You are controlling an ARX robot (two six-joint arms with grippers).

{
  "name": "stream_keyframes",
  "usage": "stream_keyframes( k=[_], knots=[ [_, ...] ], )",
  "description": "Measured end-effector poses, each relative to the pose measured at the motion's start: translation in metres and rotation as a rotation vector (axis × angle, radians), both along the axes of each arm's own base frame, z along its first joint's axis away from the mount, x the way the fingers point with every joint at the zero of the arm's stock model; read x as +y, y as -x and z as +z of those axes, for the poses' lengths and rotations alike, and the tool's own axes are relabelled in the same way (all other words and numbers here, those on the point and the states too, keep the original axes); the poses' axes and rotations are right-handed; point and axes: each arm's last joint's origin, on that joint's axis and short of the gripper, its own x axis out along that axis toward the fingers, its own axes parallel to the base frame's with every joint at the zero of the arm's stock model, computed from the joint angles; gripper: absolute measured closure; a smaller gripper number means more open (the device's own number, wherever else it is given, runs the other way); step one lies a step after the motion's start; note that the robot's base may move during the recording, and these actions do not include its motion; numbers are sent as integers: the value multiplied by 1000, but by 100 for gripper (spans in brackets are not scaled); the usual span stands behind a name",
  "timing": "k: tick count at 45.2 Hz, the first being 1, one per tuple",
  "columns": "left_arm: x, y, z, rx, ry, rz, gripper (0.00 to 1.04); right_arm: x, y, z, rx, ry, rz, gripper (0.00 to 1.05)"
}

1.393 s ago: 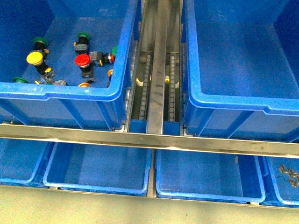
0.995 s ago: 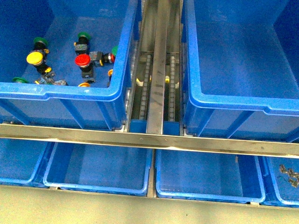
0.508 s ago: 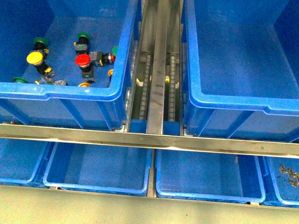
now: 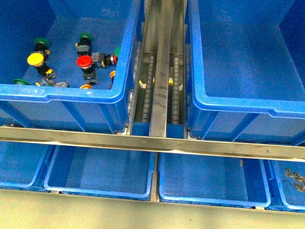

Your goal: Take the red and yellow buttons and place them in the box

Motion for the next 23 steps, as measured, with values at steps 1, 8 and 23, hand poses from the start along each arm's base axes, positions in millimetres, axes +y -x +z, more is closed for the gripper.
stream_keyframes(
  k=[1,8,23],
  knots=[
    [0,0,0,0,0,0,8,0,0,0,0,0,0,6],
    [0,0,0,0,0,0,8,0,0,0,0,0,0,6],
    [-10,-53,34,551,251,214,8,0,0,0,0,0,0,6]
  ],
)
